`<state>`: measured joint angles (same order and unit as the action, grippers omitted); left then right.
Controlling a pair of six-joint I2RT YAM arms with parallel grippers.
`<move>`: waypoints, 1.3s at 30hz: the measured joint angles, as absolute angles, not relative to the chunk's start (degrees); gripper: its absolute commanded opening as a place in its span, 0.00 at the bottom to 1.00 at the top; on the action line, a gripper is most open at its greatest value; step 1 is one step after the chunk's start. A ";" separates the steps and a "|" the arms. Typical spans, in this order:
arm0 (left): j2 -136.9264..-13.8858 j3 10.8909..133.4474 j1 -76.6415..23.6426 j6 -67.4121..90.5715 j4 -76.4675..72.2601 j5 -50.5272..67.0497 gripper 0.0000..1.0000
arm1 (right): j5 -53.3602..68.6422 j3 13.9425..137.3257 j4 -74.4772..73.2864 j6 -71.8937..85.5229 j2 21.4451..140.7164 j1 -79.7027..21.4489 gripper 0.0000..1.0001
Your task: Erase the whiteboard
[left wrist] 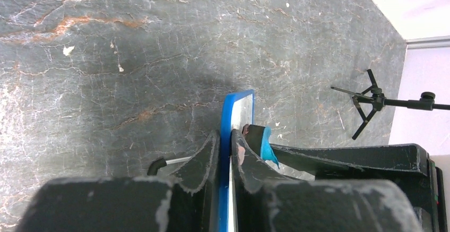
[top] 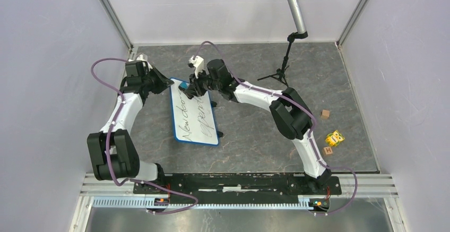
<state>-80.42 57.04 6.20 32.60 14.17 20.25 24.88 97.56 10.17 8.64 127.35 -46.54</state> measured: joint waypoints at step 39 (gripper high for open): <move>-81.58 56.38 6.31 31.00 13.41 22.46 0.12 | 17.80 83.44 14.11 6.70 121.36 -47.55 0.04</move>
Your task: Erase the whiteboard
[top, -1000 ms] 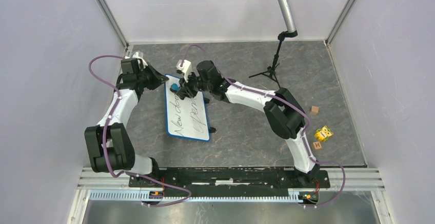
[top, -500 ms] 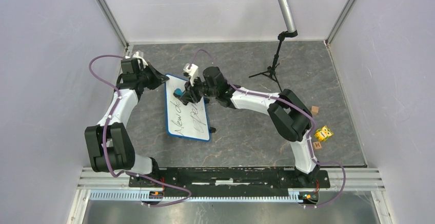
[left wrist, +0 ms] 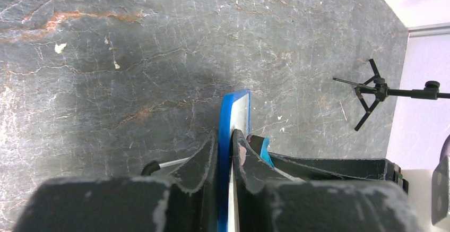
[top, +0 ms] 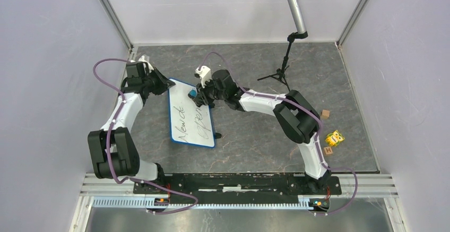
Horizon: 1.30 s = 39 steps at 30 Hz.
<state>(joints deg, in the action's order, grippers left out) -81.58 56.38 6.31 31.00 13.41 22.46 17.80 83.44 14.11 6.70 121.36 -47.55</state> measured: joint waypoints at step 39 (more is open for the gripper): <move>-80.38 54.68 6.59 30.30 11.40 25.12 0.02 | 24.08 77.97 26.72 5.69 116.51 -52.31 0.05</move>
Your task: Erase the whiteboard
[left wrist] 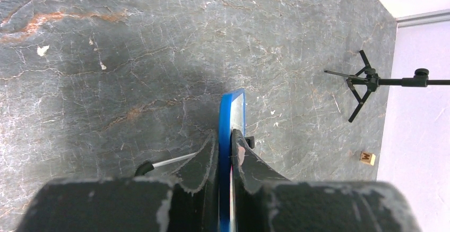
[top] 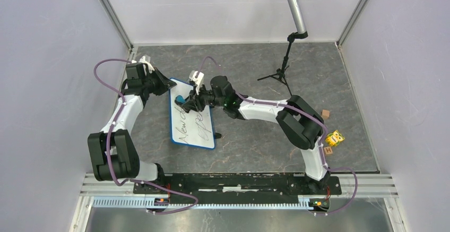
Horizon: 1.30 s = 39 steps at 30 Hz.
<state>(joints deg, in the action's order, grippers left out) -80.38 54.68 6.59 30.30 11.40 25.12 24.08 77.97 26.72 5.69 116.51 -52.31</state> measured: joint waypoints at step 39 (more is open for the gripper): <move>-77.41 53.01 5.87 29.56 11.44 24.01 0.02 | 16.91 73.10 17.63 8.69 113.34 -51.46 0.06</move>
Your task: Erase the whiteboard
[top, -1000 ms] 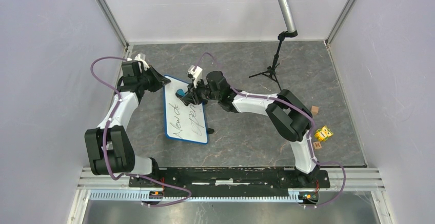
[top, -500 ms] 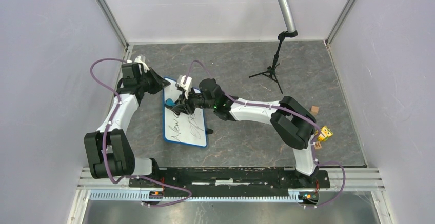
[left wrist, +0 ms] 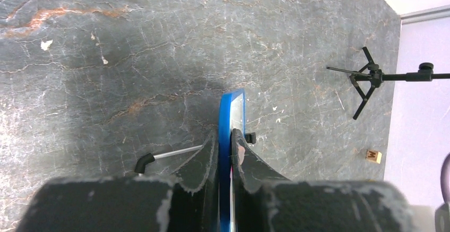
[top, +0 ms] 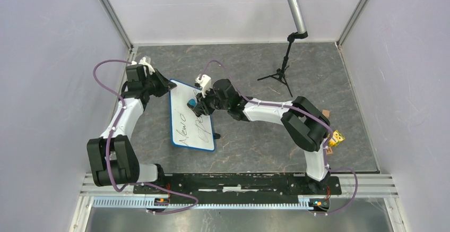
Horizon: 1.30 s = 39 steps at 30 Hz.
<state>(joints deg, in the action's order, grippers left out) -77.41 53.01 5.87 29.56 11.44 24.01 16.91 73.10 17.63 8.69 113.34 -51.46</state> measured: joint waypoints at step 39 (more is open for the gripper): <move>-75.70 51.53 5.85 29.52 12.27 21.47 0.02 | 12.99 70.28 25.63 3.05 109.34 -61.23 0.05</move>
